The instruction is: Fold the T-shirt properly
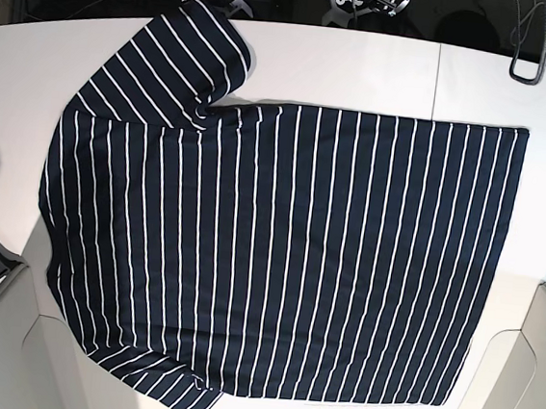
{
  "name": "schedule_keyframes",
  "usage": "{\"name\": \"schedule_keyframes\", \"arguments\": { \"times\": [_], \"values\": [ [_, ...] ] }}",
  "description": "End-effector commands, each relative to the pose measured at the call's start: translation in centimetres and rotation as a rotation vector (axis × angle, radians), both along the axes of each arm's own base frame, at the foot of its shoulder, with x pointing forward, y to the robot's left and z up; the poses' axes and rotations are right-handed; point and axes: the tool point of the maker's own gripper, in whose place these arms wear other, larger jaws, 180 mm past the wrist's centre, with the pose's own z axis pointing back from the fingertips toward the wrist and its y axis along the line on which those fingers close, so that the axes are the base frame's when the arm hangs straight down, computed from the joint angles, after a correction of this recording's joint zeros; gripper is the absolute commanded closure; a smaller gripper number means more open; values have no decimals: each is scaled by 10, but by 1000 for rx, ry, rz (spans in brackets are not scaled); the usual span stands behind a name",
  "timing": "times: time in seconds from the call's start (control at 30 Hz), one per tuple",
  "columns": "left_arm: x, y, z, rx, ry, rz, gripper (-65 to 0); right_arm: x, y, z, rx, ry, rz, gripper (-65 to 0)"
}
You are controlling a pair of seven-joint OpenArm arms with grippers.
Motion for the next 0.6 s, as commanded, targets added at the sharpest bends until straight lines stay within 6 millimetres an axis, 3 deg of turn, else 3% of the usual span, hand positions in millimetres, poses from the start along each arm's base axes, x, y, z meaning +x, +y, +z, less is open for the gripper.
{"name": "schedule_keyframes", "arguments": {
  "times": [0.0,0.2,0.57],
  "values": [
    [4,-3,1,-12,-8,0,-41,6,5,2,21,-15,-1,-59],
    [4,-3,1,-13,-8,0,-41,13,7,4,28,-32,-1,-59],
    [-13,-30,14,-207,62,-41,-41,6,9,4,37,-20,3,-59]
  ]
}}
